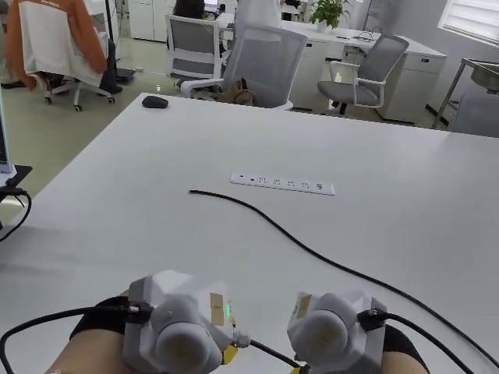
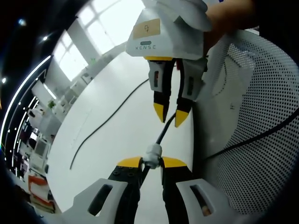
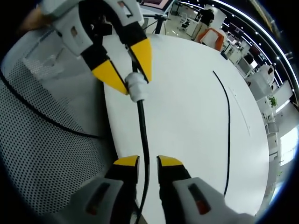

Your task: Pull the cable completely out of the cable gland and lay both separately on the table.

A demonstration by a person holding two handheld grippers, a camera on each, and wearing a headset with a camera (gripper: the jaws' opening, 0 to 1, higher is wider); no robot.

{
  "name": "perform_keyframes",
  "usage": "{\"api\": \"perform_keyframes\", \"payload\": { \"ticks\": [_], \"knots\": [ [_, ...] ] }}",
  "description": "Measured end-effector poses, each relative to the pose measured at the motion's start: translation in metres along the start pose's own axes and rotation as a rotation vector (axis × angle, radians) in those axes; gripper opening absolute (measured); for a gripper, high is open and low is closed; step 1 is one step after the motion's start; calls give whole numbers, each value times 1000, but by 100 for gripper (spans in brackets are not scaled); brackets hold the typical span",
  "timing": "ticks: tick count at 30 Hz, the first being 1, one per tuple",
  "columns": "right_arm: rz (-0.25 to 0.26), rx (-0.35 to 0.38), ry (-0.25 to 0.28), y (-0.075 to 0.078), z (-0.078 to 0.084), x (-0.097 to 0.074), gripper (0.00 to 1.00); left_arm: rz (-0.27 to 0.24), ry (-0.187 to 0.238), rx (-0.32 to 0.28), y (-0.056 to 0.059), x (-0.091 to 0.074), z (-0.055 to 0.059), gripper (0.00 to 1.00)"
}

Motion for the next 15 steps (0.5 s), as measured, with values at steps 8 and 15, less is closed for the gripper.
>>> {"api": "perform_keyframes", "payload": {
  "ticks": [8,15],
  "knots": [
    [-37,25,177,-2,-17,-11,19,7,17,22,3,-1,-4,17],
    [-36,-12,154,-6,-16,-8,3,8,31,26,4,-4,-7,17]
  ]
}}
Point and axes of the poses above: the centre of the closed fingertips' face, and the gripper's own axes: x roughly forward along the fingers, y roughly to its right, z roughly out of its underside, the point moved 9 cm from there along -x, roughly backward along the fingers, and after that the axes turned 11 degrees about -y, right-handed, at the moved point
